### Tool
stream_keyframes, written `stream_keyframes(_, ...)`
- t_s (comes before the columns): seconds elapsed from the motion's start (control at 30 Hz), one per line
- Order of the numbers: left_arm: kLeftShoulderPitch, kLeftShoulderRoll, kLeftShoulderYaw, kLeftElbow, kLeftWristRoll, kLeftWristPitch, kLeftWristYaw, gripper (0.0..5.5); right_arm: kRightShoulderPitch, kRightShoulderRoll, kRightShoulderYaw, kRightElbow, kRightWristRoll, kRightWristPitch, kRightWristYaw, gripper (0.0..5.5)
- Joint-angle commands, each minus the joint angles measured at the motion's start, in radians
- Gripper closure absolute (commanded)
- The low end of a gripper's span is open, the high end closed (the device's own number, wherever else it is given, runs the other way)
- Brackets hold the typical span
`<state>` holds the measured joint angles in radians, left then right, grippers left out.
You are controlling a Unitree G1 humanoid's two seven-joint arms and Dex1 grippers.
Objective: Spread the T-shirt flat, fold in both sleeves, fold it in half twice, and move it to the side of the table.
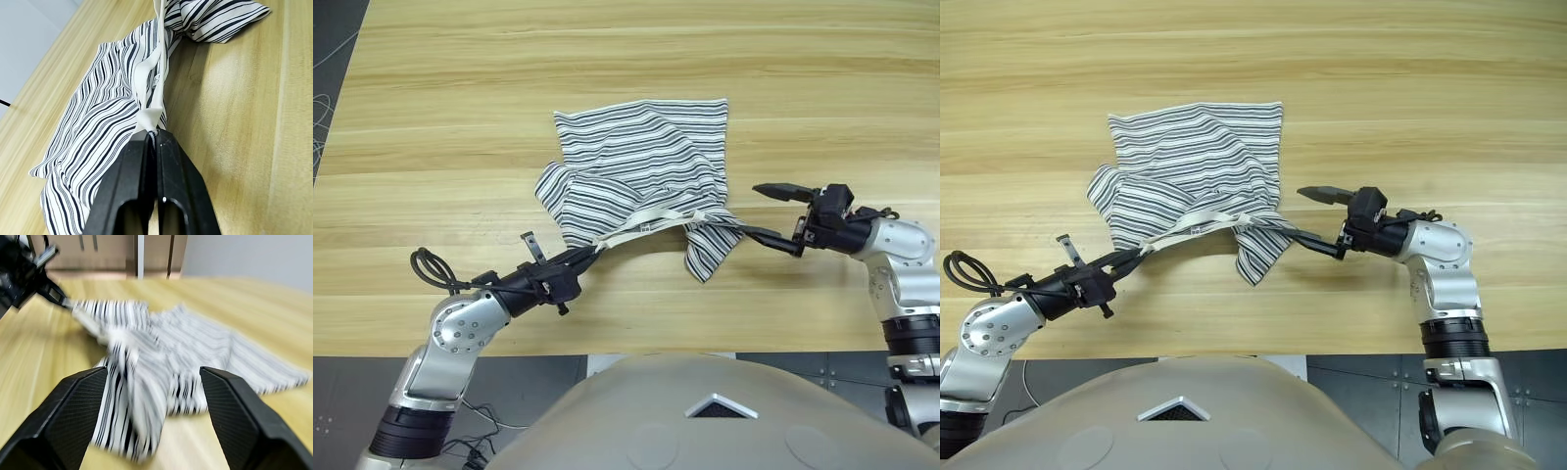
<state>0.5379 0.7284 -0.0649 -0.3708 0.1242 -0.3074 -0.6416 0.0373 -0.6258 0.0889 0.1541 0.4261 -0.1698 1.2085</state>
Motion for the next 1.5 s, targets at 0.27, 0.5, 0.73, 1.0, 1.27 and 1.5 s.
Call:
stream_keyframes(0.27,0.023,0.028,0.022,-0.010,0.003,-0.001,-0.020,5.40,-0.048,0.033,0.026,0.152,-0.152,-0.006,-0.049,2.20)
stream_keyframes(0.5,0.016,0.016,0.007,-0.003,0.018,0.008,-0.014,5.40,-0.044,0.047,0.042,0.148,-0.155,-0.003,-0.022,3.36)
stream_keyframes(0.73,-0.012,0.004,-0.008,0.019,0.040,0.006,0.002,5.40,-0.027,0.051,0.076,0.137,-0.167,0.001,0.014,4.56)
stream_keyframes(1.0,-0.041,-0.014,-0.014,0.038,0.077,0.005,0.029,5.40,-0.026,-0.009,0.053,0.099,-0.169,-0.006,0.044,5.38)
stream_keyframes(1.27,-0.037,-0.017,-0.010,0.038,0.085,0.004,0.031,5.40,-0.132,-0.128,-0.039,-0.004,-0.165,-0.017,0.062,5.38)
stream_keyframes(1.5,-0.032,-0.016,-0.015,0.029,0.087,0.003,0.029,5.40,-0.147,-0.154,0.065,-0.176,-0.327,-0.103,0.042,5.38)
